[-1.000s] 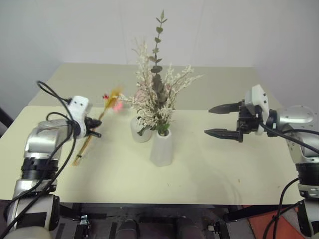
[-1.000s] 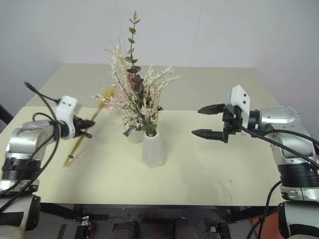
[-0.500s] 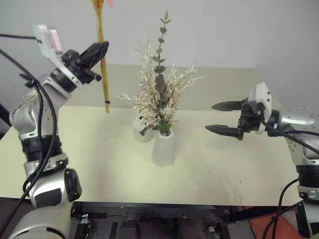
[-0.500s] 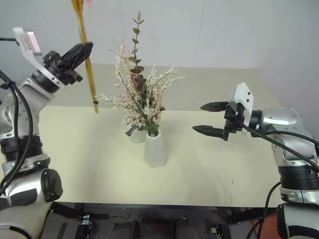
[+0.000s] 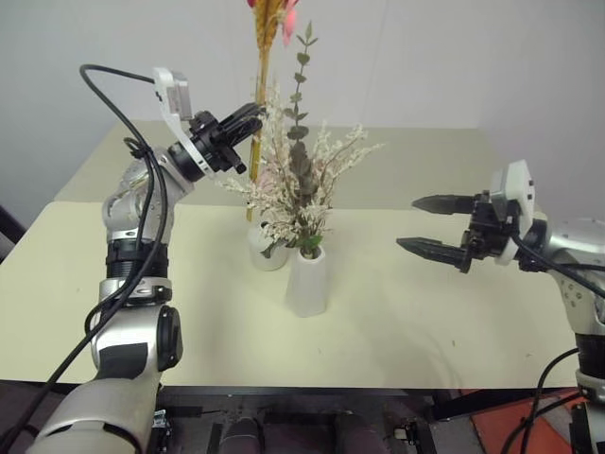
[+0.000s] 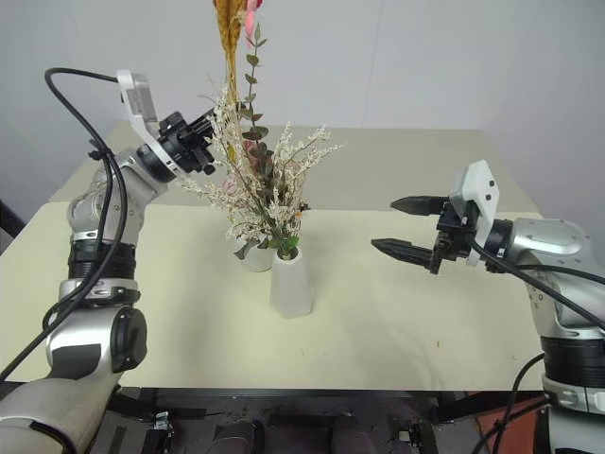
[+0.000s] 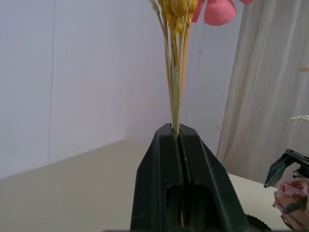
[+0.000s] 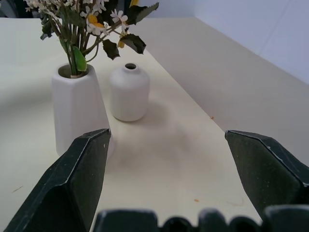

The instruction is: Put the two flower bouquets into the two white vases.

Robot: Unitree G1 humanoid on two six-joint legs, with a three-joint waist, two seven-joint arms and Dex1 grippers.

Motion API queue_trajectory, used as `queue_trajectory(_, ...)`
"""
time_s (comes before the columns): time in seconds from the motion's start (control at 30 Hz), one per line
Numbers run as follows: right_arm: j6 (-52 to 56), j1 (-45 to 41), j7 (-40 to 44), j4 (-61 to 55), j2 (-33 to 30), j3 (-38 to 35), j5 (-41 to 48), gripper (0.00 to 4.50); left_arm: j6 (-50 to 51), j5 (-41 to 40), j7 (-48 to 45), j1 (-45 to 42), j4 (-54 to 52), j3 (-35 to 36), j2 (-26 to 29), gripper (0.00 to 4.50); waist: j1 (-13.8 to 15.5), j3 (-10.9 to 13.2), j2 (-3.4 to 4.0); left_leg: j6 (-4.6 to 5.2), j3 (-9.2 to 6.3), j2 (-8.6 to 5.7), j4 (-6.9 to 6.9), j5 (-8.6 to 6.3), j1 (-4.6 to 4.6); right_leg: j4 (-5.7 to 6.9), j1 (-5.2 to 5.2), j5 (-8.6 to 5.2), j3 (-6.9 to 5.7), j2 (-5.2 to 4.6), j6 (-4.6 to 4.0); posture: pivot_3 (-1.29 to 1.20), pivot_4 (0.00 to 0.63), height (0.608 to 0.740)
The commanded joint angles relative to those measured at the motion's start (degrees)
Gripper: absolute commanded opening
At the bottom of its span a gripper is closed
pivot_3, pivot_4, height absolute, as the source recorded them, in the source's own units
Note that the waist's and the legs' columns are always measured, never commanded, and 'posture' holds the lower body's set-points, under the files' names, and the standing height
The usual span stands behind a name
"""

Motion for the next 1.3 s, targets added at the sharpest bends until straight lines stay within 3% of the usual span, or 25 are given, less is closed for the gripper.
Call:
queue_trajectory(0.03, 0.7, 0.0, -0.7, -2.4, -1.1, -2.8, 1.8, 4.5, -3.2, 0.7, -1.7, -1.8, 1.0, -0.3, -0.9, 0.04, 0.1, 0.0, 0.0, 0.0, 0.0, 0.0, 0.0, 0.0, 0.0, 0.0, 0.0, -0.02, 0.0, 0.0, 0.03, 0.0, 0.15, 0.74)
queue_trajectory(0.63, 1.7, 1.8, -3.0, -4.9, -1.7, -3.4, 3.4, 4.5, -11.5, 5.0, -1.7, -4.7, 11.0, -1.0, -5.9, 0.04, 0.1, 0.0, 0.0, 0.0, -0.04, -0.03, 0.01, 0.0, 0.01, -0.04, 0.06, -0.09, -0.01, -0.02, 0.19, 0.0, 0.15, 0.74)
queue_trajectory(1.3, 3.0, 1.8, -3.9, -5.7, -1.7, -3.7, 4.0, 4.5, -10.3, 5.2, -2.4, -2.0, 8.7, -0.9, -5.8, 0.04, 0.0, 0.0, 0.0, 0.0, -0.06, -0.03, 0.01, 0.0, 0.04, -0.03, 0.1, -0.1, 0.0, -0.01, 0.22, 0.0, 0.15, 0.74)
